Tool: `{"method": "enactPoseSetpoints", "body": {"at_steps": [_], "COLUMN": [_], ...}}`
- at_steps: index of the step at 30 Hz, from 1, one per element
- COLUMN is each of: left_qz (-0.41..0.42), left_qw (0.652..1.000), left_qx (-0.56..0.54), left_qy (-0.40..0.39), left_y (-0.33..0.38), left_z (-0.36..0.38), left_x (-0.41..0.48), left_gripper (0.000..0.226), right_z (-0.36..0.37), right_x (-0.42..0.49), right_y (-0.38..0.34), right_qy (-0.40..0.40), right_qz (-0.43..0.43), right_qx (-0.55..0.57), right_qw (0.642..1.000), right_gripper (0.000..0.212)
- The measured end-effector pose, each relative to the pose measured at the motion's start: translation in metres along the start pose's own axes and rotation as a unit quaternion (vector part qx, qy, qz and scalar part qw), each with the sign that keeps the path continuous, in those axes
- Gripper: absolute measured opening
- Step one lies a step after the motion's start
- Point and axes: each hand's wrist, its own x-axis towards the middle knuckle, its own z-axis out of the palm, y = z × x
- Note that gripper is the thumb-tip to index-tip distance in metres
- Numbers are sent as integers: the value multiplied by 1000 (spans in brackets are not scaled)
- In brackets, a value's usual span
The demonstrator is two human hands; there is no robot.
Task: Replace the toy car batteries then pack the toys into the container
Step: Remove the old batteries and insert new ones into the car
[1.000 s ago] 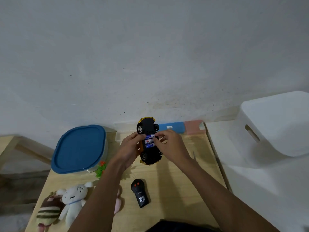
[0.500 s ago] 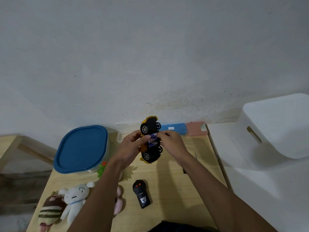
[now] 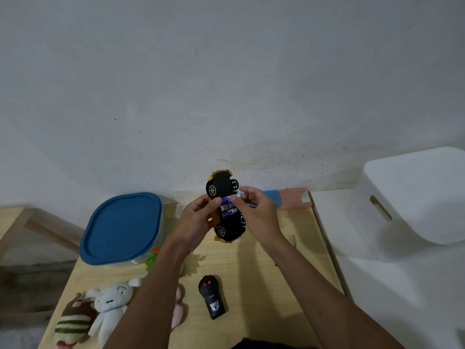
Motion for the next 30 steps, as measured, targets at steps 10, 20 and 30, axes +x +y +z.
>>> {"method": "enactPoseSetpoints", "body": {"at_steps": [10,20,30], "left_qz": [2,-6,-14], "left_qw": [999,999,996], "left_qx": [-34,-30,-55], "left_qy": [-7,-35,-61], "left_y": [7,9,7], "left_z": [1,-11,-11], "left_x": [0,1,-1], "left_gripper": [40,83,87], "right_z": [6,-7,-4], "right_x": [-3,1,3], "right_y": [-11,-33,-32], "right_qy": [-71,-118,-163], "right_qz": [-39,-41,-101], "right_qx": [55,-25,-279], "right_qw": [995,992,941], "right_gripper": [23,9,25]}}
